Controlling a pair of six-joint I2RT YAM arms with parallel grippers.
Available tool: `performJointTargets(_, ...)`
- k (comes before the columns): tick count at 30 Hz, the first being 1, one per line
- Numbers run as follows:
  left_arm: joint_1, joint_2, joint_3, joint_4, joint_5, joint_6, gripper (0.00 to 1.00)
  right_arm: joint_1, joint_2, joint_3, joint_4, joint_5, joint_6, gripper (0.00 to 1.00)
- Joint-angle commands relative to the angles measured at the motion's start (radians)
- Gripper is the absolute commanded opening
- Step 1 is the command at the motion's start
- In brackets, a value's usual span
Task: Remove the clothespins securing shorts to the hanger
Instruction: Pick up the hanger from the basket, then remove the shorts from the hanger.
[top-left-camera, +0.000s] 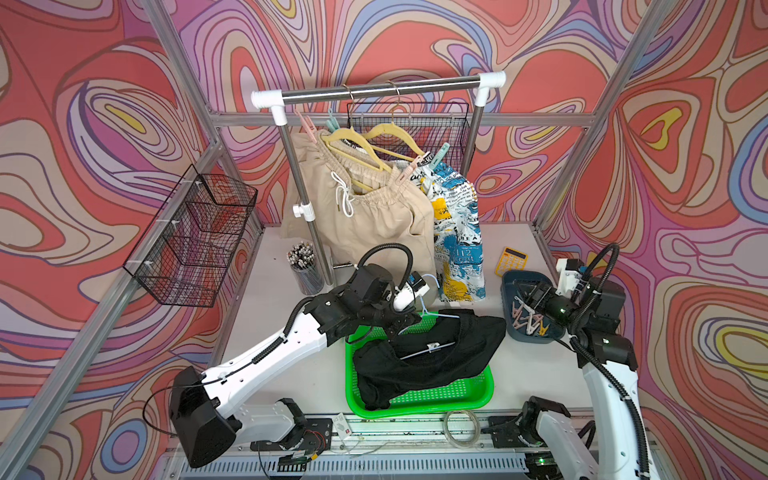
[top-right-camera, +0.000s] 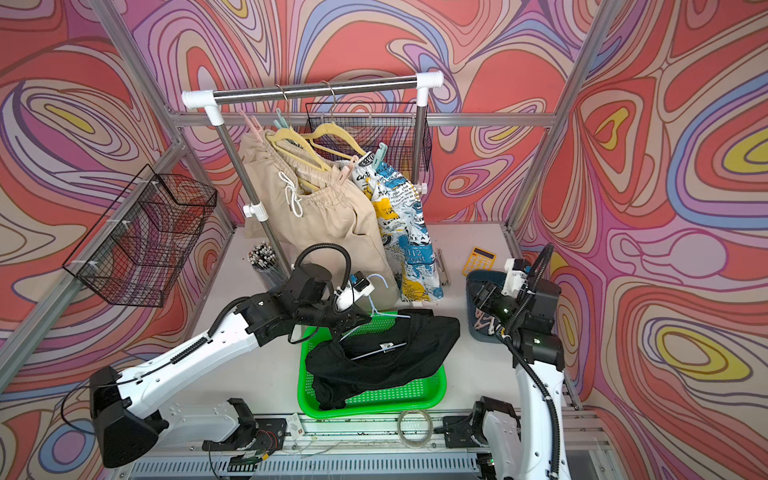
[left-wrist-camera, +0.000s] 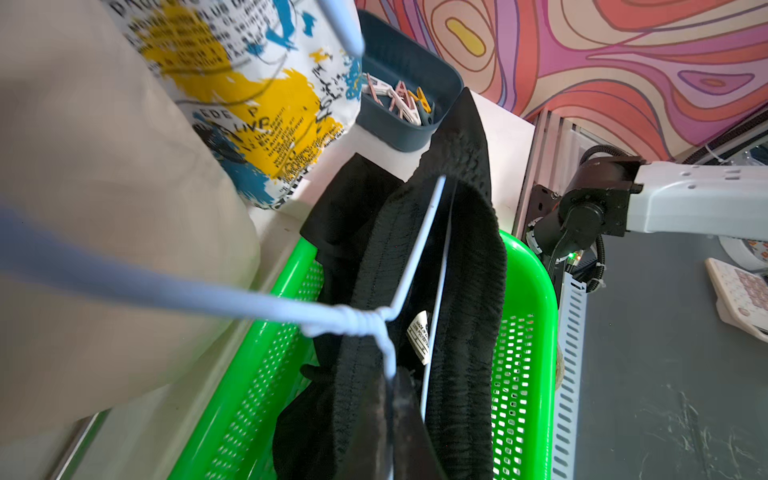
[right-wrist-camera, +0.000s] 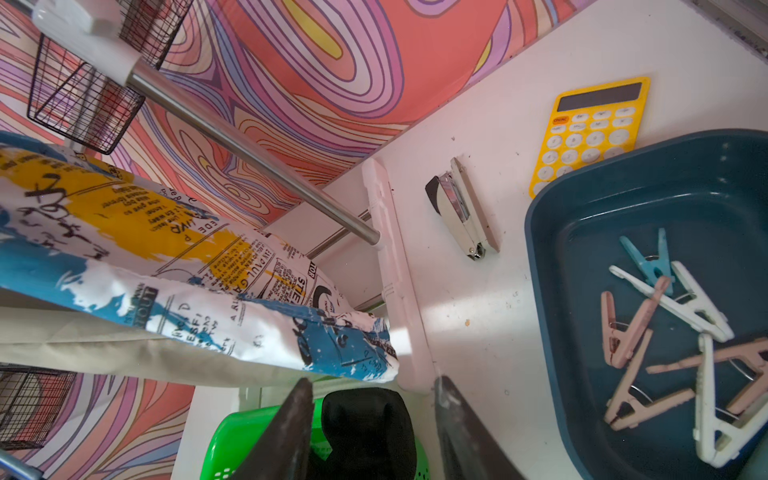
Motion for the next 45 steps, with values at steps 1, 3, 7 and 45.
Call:
performJointTargets(1, -0.005, -0.055, 0.057, -0.041, -0.077, 0.021, 0.0, -0.004, -0.02, 0.085, -0.054, -0.027, -0.032, 0.5)
performJointTargets(3, -0.004, -0.078, 0.073, -0.043, -0.103, 0.016, 0.0, -0.004, -0.02, 0.136, -0.105, -0.035, -0.047, 0.52)
performJointTargets(7, -0.005, -0.089, 0.131, -0.081, -0.154, 0.024, 0.0, -0.004, -0.034, 0.237, -0.191, -0.066, -0.063, 0.55)
performJointTargets(45, -0.002, 0.033, 0.277, -0.06, -0.254, 0.067, 0.0, 0.831, 0.295, 0.407, -0.058, 0.576, -0.026, 0.56)
